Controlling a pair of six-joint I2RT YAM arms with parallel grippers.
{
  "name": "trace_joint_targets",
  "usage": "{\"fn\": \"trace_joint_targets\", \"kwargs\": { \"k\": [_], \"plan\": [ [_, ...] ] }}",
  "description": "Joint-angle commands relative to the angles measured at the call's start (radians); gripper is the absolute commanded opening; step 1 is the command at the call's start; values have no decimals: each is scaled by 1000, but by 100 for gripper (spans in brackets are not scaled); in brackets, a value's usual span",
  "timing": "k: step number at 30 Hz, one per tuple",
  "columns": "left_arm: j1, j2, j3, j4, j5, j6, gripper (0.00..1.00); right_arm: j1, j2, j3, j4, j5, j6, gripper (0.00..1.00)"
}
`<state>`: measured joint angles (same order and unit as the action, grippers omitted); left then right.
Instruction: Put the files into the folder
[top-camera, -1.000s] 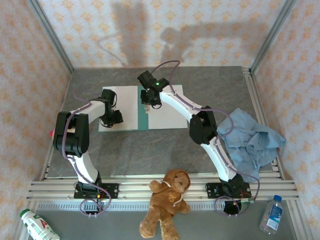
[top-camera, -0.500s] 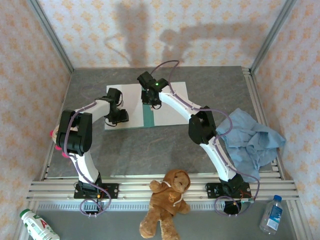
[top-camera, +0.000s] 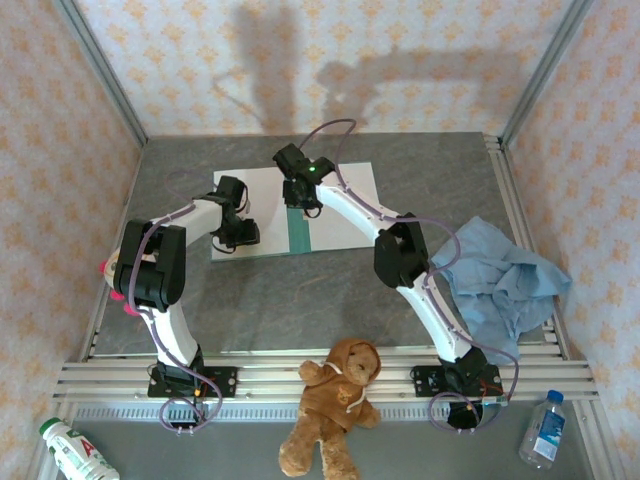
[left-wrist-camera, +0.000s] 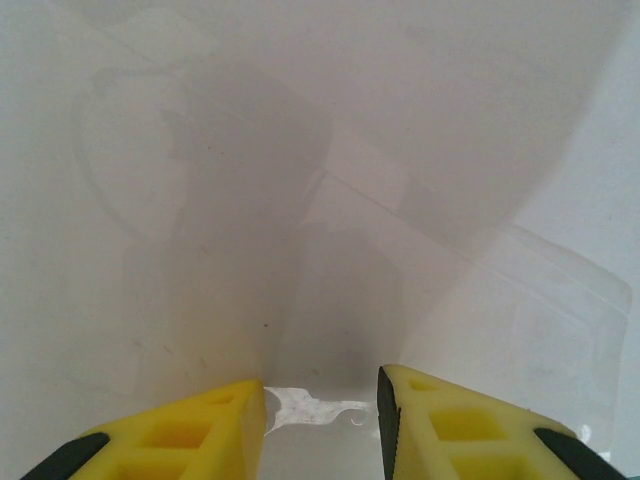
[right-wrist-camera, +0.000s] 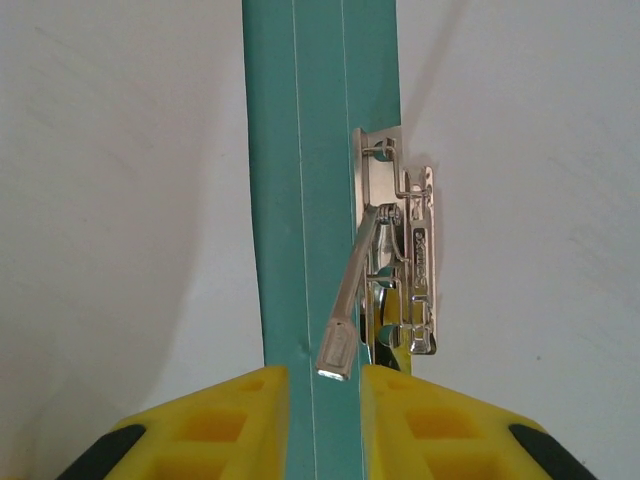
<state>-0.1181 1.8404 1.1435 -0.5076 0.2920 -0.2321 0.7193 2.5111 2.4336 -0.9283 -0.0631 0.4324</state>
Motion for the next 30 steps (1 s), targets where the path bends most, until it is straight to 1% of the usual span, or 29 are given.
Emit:
{"fn": "trace_joint_targets", "kwargs": {
  "k": [1, 9, 23, 26, 30],
  "plan": [
    [-10, 26, 15, -37, -7, 28, 35, 0, 17, 42, -24, 31, -18, 25],
    [-11, 28, 16, -38, -18, 25, 36, -7, 26, 53, -32, 49, -21, 24],
    [-10, 30, 20, -45, -27, 20, 36, -14, 42, 54, -43, 43, -14, 22],
    [-10, 31, 21, -46, -25, 22, 36, -14, 43, 54, -44, 42, -12, 19],
    [-10, 33, 22, -46, -21, 19, 36, -13, 43, 59, -45, 41, -13, 18]
  ]
}}
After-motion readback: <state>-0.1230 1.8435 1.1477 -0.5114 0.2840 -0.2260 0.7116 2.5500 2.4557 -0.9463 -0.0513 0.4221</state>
